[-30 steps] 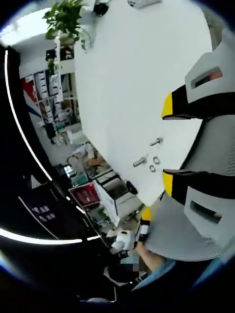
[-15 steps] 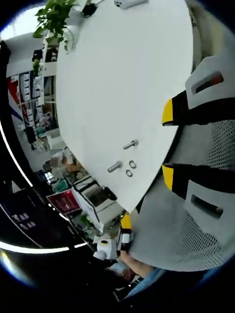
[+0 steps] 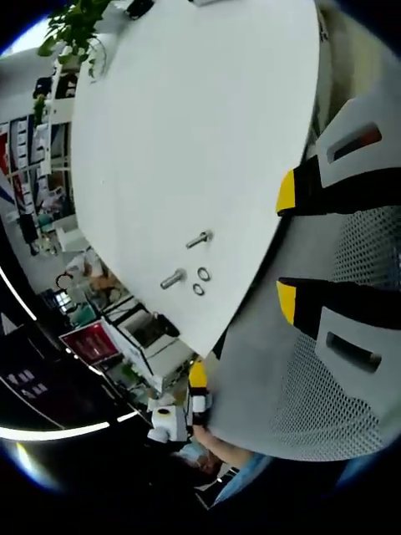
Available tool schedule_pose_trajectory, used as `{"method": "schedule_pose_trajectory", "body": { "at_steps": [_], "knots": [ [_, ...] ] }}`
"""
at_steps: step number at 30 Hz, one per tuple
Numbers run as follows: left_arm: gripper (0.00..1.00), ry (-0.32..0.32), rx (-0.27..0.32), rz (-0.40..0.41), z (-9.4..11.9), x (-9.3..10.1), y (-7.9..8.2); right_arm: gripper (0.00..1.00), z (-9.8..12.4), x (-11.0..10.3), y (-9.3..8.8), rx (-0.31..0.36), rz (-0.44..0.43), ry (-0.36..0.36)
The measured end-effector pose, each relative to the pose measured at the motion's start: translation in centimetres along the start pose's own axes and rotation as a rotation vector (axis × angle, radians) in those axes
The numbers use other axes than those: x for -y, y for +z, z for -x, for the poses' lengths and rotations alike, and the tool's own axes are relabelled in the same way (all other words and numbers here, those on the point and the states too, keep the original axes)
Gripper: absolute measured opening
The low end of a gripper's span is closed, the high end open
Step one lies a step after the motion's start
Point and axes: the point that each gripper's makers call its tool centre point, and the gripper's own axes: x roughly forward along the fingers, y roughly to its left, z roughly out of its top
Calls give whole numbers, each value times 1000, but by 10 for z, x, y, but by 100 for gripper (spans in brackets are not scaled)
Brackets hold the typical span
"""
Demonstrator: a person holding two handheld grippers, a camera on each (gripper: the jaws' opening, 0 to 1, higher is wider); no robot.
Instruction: Place the washer onto the threaded stud by aligning its center hole with the stud, sliding it down to the base, and recovering from edge contact or off-axis alignment until the washer reaches the visible bottom stop.
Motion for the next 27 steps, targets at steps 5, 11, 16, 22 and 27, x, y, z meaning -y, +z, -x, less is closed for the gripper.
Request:
{"method": "schedule_pose_trajectory", "body": {
  "at_steps": [5,11,16,22,27],
  "knots": [
    [0,4,-69,-25,-2,0,-11,31,-1,-4,-3,-27,20,13],
    [0,5,-70,-17,-1,0,-12,31,-1,-9,-4,-21,11,36],
    [0,7,-67,-15,-1,-1,-11,32,-2,-12,-6,-34,16,52],
    [0,18,-54,-39,-1,-2,-9,32,-2,-14,-7,-46,20,50],
    [0,14,-47,-28,-1,-1,-8,32,-1,-15,-7,-49,18,53]
  ]
}}
